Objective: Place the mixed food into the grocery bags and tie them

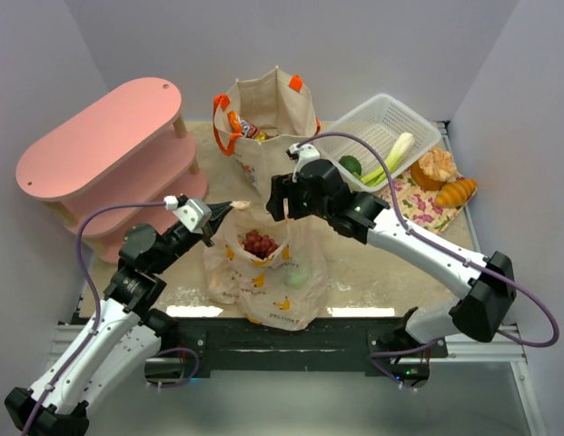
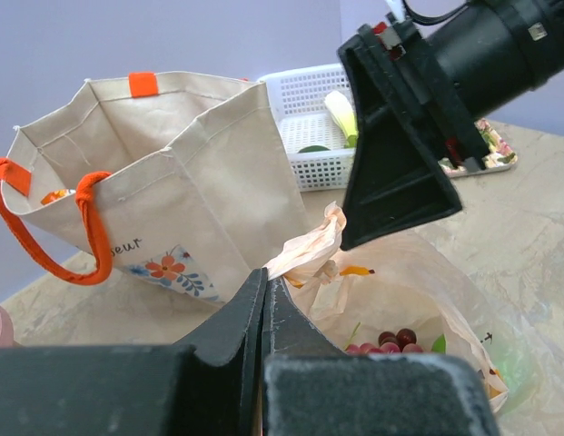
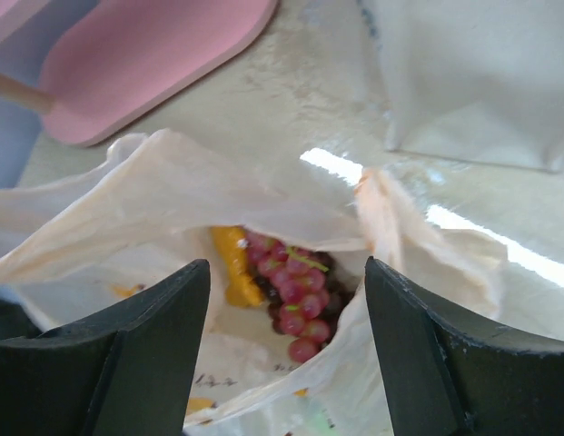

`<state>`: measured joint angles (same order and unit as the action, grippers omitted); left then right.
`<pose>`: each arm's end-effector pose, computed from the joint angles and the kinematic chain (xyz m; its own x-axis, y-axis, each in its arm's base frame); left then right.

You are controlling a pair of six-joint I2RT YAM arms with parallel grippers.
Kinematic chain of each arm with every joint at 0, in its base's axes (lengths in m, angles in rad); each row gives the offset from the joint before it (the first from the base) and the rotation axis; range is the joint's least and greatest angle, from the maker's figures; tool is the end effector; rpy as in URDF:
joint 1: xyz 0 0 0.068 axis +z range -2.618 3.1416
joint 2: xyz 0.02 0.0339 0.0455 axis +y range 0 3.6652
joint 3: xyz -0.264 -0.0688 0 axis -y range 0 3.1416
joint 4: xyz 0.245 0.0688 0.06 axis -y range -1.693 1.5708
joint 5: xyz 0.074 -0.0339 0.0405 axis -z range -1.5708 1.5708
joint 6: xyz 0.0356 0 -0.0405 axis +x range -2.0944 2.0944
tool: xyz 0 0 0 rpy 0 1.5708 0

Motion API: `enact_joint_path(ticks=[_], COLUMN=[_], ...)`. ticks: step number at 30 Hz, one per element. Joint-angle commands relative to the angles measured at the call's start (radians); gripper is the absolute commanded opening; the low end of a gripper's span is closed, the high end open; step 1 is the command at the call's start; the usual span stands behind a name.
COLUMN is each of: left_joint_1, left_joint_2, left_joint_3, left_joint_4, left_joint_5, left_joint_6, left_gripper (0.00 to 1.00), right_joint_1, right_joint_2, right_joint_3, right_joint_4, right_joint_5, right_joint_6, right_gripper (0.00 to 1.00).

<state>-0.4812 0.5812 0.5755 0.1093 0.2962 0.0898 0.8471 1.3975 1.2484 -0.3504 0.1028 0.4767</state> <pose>0.1301 -0.0796 0.3282 0.1541 0.0163 -0.9879 0.6890 0.7149 0.1193 0.2158 0.2387 0.3441 -0.5965 0.0143 -0.8025 -0.4638 0.8099 0.3591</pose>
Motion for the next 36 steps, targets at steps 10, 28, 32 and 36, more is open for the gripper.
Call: enact_joint_path(ticks=[10, 28, 32, 36], left_joint_1=[-0.007, -0.007, -0.007, -0.005], left_joint_2=[0.012, 0.049, -0.010, -0.092], left_joint_3=[0.009, 0.234, 0.129, -0.066], left_joint_4=[0.044, 0.182, 0.332, 0.444], left_joint_5=[0.009, -0.399, -0.411, -0.437], left_joint_6=[-0.001, 0.040, 0.028, -0.123], left_gripper=[0.00, 0.00, 0.00, 0.00], right_joint_1=[0.007, 0.004, 0.006, 0.006], right_joint_2=[0.230, 0.030, -0.187, -0.350], right_joint_3=[0.135, 0.565, 0.303, -0.012], right_joint_4=[-0.104, -0.335, -0.117, 0.054], right_joint_5=[0.127, 0.387, 0.351, 0.336], right_joint_6=[-0.380, -0.375, -0.348, -0.302], right_gripper=[0.73, 0.00, 0.00, 0.00])
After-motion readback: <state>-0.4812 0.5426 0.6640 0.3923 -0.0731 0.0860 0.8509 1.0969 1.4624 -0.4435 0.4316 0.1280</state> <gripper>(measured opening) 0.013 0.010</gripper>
